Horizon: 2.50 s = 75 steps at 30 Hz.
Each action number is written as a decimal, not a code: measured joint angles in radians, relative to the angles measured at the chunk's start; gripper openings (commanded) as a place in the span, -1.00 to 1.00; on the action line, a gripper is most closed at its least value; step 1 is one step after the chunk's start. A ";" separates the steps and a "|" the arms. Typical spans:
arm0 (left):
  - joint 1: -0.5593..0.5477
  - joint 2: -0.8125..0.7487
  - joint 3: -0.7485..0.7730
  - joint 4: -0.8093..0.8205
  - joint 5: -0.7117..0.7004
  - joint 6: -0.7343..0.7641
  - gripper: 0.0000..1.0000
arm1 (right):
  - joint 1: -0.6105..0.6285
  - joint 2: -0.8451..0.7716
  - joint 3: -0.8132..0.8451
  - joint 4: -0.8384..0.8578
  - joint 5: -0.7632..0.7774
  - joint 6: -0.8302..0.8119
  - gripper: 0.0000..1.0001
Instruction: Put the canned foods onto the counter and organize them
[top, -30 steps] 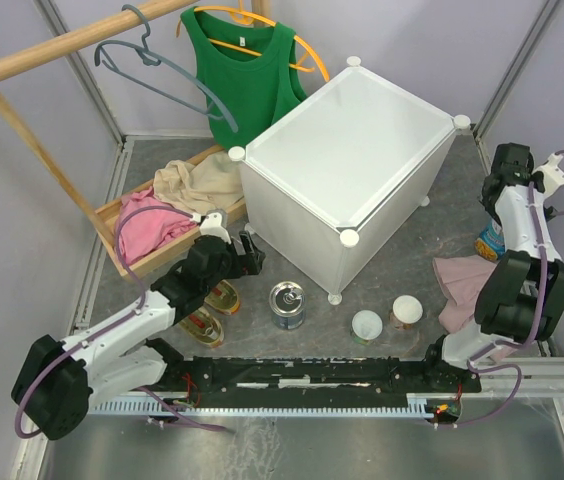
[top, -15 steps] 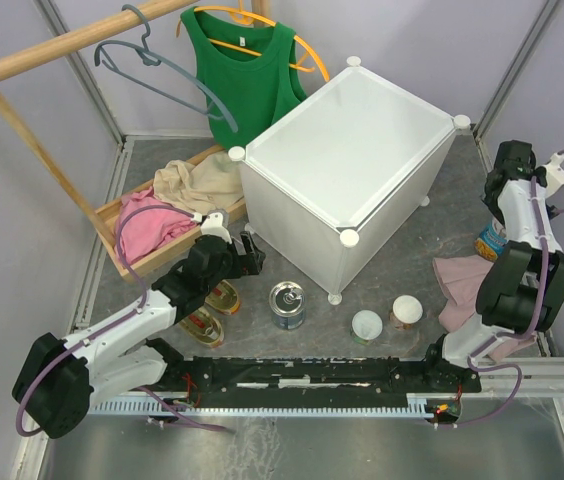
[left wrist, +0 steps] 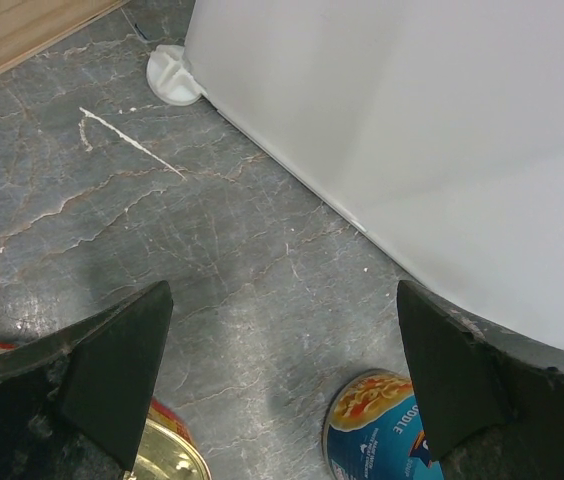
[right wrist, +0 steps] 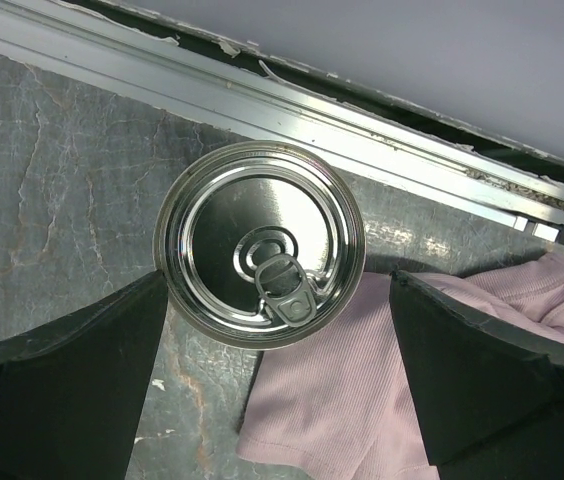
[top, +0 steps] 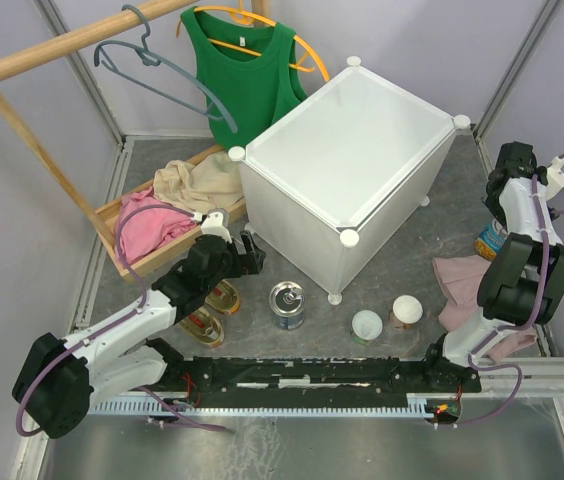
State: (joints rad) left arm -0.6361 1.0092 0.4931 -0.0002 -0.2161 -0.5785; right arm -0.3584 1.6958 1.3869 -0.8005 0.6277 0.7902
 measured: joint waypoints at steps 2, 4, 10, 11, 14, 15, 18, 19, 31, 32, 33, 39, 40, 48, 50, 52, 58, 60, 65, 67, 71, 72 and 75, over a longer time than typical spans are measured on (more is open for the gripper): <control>0.000 0.000 0.000 0.003 0.000 0.000 0.99 | -0.002 0.002 0.000 0.003 0.000 0.002 0.99; 0.000 0.000 0.000 0.003 0.000 0.000 0.99 | -0.003 0.002 0.000 0.005 0.000 0.002 0.99; 0.000 0.000 0.000 0.003 0.000 0.000 0.99 | -0.005 0.005 0.000 0.011 0.000 0.010 0.99; 0.000 0.000 0.000 0.003 0.000 0.000 0.99 | -0.005 0.005 0.000 0.012 0.000 0.010 0.99; 0.000 0.000 0.000 0.003 0.000 0.000 0.99 | -0.005 0.006 0.000 0.014 0.000 0.013 0.99; 0.000 0.000 0.000 0.003 0.000 0.000 0.99 | -0.005 0.007 0.000 0.014 0.000 0.017 0.99; 0.000 0.000 0.000 0.003 0.000 0.000 0.99 | -0.005 0.008 -0.001 0.015 0.000 0.019 0.99; 0.000 0.000 0.000 0.003 0.001 0.000 0.99 | -0.006 0.008 -0.002 0.016 0.000 0.021 0.99; 0.000 0.000 0.000 0.003 0.001 0.000 0.99 | -0.009 0.010 -0.017 0.041 -0.002 0.047 0.99; 0.000 0.000 0.000 0.003 0.002 0.000 0.99 | -0.009 0.010 -0.018 0.042 -0.001 0.048 0.99; 0.000 0.000 0.000 0.003 0.002 0.000 0.98 | -0.009 0.010 -0.019 0.043 0.000 0.051 0.99; 0.000 0.000 0.000 0.003 0.008 0.000 0.99 | -0.009 0.010 -0.025 0.049 0.000 0.072 0.99; 0.000 0.000 0.000 0.003 0.008 0.000 0.99 | -0.009 0.010 -0.026 0.053 0.000 0.076 0.99; 0.000 0.000 0.000 0.003 0.008 0.000 0.99 | -0.011 0.007 -0.027 0.059 -0.005 0.074 1.00; 0.000 0.002 0.000 0.005 0.008 0.000 0.99 | -0.012 0.005 -0.027 0.059 -0.008 0.069 1.00; 0.000 0.007 0.000 0.010 0.009 0.000 0.99 | -0.012 0.005 -0.027 0.058 -0.010 0.067 1.00; 0.000 0.016 0.000 0.012 0.016 0.000 0.99 | -0.012 0.002 -0.025 0.054 -0.024 0.053 1.00; 0.000 0.018 0.000 0.012 0.016 0.000 0.98 | -0.012 0.000 -0.020 0.043 -0.034 0.045 1.00; 0.000 0.023 0.000 0.018 0.017 0.000 0.99 | 0.012 -0.035 -0.018 -0.001 -0.051 0.011 1.00; 0.000 0.023 0.000 0.018 0.017 0.000 0.99 | 0.029 -0.061 -0.017 -0.014 -0.048 -0.002 1.00; 0.000 0.023 0.000 0.018 0.017 0.000 0.99 | 0.055 -0.094 0.007 -0.034 -0.044 -0.021 1.00; 0.000 0.023 0.000 0.018 0.017 0.000 0.99 | 0.057 -0.099 0.012 -0.036 -0.043 -0.023 1.00; 0.000 0.023 0.000 0.018 0.017 0.000 0.99 | 0.057 -0.109 0.013 -0.041 -0.045 -0.030 1.00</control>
State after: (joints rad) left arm -0.6361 1.0321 0.4931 0.0181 -0.1989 -0.5785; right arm -0.3012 1.5867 1.4002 -0.8413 0.5831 0.7601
